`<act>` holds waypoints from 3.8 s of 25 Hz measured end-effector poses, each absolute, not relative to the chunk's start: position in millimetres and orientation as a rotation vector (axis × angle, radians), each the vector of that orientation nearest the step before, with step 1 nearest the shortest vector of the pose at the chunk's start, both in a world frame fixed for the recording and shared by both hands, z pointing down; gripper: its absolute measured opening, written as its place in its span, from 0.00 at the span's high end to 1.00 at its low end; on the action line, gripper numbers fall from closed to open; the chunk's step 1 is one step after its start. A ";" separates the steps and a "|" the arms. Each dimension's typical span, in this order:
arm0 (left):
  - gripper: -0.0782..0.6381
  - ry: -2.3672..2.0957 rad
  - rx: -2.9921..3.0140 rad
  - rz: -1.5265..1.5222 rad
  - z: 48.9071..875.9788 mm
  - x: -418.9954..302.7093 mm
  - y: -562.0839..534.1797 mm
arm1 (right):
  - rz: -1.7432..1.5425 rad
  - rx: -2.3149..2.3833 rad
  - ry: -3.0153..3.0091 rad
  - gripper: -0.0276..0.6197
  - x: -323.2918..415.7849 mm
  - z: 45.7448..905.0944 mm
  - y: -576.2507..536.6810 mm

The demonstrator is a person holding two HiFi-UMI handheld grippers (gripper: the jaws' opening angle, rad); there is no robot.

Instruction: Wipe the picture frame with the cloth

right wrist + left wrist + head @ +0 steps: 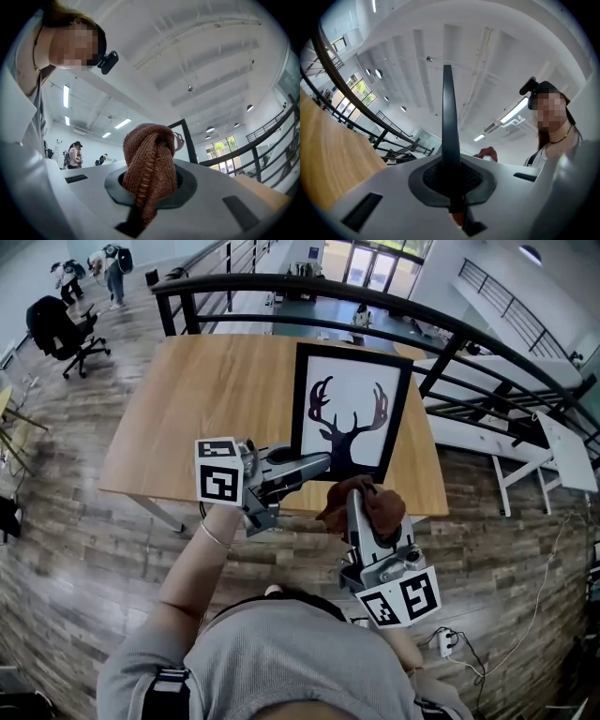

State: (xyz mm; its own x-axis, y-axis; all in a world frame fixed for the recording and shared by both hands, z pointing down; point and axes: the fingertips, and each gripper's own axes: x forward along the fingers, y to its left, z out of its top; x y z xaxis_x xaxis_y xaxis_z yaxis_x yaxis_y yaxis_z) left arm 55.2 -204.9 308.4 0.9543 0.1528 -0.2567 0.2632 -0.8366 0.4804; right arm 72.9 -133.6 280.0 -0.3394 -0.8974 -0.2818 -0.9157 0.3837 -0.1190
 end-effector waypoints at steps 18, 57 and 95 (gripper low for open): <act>0.87 0.266 2.748 -0.161 297.9 71.4 -182.1 | 0.684 -1.455 2.363 0.89 35.9 104.4 -192.4; 0.87 0.186 2.721 -0.283 284.6 37.7 -201.8 | 0.260 -1.486 2.669 0.89 -3.9 221.1 -194.9; 0.87 0.129 2.688 -0.281 289.2 29.1 -218.8 | 0.538 -1.487 2.452 0.89 42.5 125.3 -171.8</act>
State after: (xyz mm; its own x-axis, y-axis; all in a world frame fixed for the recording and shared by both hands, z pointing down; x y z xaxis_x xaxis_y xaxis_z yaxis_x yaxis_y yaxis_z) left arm 29.1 -218.8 289.2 0.9751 0.0467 -0.2169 0.1345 -0.9020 0.4103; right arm 42.5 -171.8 125.3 -0.4621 -0.8050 -0.3719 -0.8868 0.4199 0.1931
